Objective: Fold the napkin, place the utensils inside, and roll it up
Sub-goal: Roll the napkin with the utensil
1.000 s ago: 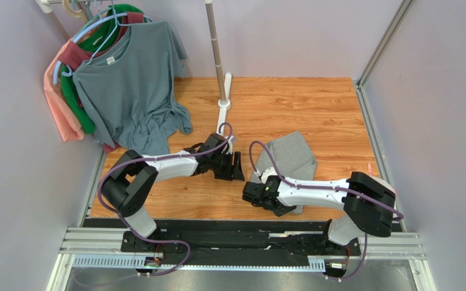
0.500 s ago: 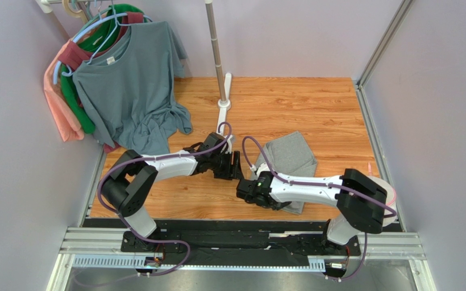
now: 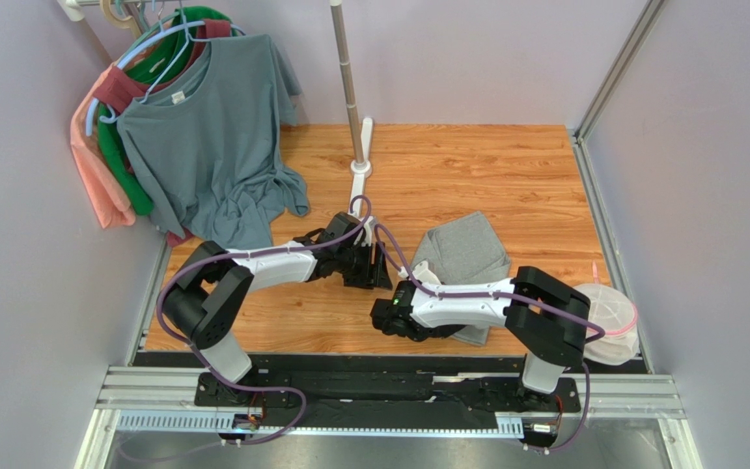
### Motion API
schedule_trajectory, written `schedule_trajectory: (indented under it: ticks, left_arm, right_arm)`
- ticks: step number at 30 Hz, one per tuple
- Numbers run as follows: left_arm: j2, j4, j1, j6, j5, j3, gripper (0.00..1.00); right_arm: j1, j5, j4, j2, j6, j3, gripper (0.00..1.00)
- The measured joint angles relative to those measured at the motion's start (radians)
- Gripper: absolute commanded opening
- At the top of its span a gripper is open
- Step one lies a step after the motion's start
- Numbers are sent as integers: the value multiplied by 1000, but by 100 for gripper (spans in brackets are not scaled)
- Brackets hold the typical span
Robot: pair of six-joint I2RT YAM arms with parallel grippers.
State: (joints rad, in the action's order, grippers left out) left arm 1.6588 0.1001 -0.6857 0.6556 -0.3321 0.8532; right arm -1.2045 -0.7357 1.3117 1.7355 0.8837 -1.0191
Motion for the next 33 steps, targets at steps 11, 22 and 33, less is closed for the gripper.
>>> schedule_trajectory:
  ticks: [11,22,33]
  left_arm:
    - [0,-7,1,0,-7,0,67]
    - [-10,-7,1,-7,-8,-24,69]
    - [-23,-53,-10,28,-69,-68,68]
  right_arm:
    - [-32,-16,19,71,38,-9,19]
    - [-92,29,16,17,22,-9,54]
    - [-123,147,-132,-286,-91,55,55]
